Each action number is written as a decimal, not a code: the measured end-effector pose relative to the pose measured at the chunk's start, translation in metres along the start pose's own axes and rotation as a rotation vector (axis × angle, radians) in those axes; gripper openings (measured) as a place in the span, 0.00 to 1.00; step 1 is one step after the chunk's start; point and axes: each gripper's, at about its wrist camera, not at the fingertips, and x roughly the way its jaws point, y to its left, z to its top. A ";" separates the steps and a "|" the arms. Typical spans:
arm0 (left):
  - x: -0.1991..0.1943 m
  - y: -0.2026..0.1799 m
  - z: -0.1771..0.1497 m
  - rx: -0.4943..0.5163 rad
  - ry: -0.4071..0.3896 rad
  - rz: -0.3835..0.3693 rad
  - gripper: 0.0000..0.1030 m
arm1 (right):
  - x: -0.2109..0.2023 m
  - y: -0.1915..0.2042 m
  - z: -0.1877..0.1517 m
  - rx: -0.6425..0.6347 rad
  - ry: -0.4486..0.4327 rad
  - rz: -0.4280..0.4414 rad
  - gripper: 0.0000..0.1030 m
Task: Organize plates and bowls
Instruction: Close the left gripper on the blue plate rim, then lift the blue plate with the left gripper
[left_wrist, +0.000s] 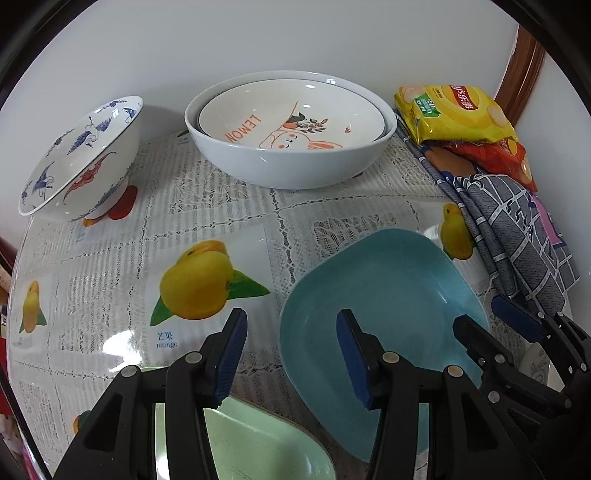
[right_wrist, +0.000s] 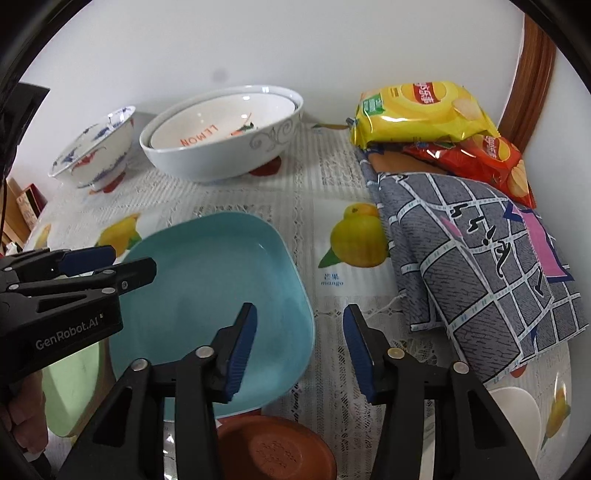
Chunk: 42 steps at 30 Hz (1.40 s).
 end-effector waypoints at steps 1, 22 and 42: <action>0.002 0.000 0.000 0.003 0.005 -0.002 0.47 | 0.001 0.000 -0.001 0.000 0.005 -0.003 0.44; 0.018 0.005 -0.006 -0.024 0.007 -0.075 0.11 | 0.015 -0.012 -0.005 0.097 0.032 0.039 0.09; -0.089 0.038 -0.047 -0.056 -0.094 -0.126 0.09 | -0.086 0.012 -0.021 0.183 -0.071 0.111 0.06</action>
